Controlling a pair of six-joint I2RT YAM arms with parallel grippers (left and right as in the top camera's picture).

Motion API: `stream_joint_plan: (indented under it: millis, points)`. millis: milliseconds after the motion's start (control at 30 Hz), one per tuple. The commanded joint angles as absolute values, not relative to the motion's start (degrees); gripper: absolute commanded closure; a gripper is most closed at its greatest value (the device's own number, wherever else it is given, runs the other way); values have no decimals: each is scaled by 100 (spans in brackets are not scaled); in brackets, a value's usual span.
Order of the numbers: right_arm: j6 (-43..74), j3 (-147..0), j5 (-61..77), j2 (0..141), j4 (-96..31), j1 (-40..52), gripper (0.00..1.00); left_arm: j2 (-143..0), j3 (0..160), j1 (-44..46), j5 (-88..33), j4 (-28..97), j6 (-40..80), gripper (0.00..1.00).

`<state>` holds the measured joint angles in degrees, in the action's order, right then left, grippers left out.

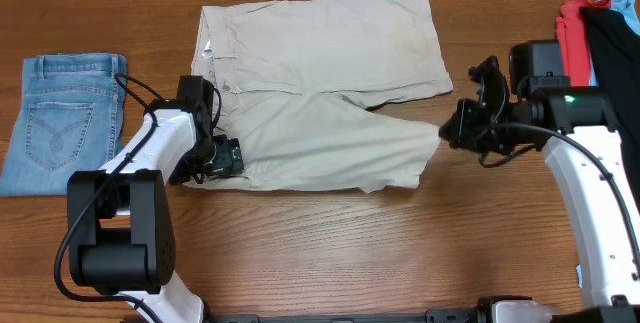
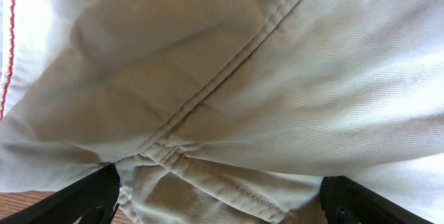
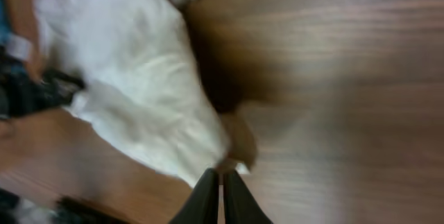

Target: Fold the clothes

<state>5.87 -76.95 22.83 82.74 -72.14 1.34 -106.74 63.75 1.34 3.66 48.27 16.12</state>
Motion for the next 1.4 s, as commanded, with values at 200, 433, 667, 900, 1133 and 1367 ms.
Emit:
stream_joint_plan:
  millis: [200,433,667,900,1133,1367]
  points:
    - [-30,-7695,1798,8318,-8112,113,74,-11340,6036,183,338,4663,1629,4]
    - [-3,-7585,1802,8462,-7550,113,50,-11340,6036,183,338,4663,1629,4]
    - [16,-6702,2309,9065,-6504,128,44,-11340,6036,185,336,4665,1629,3]
    - [16,-6060,2967,10044,-5304,464,43,-11340,6036,185,333,4668,1629,3]
    - [8,-6060,3795,10713,-5011,1114,39,-11340,6036,183,333,4670,1629,4]
    - [591,-6243,3640,10700,-4886,1627,96,-11340,6036,185,331,4672,1629,3]
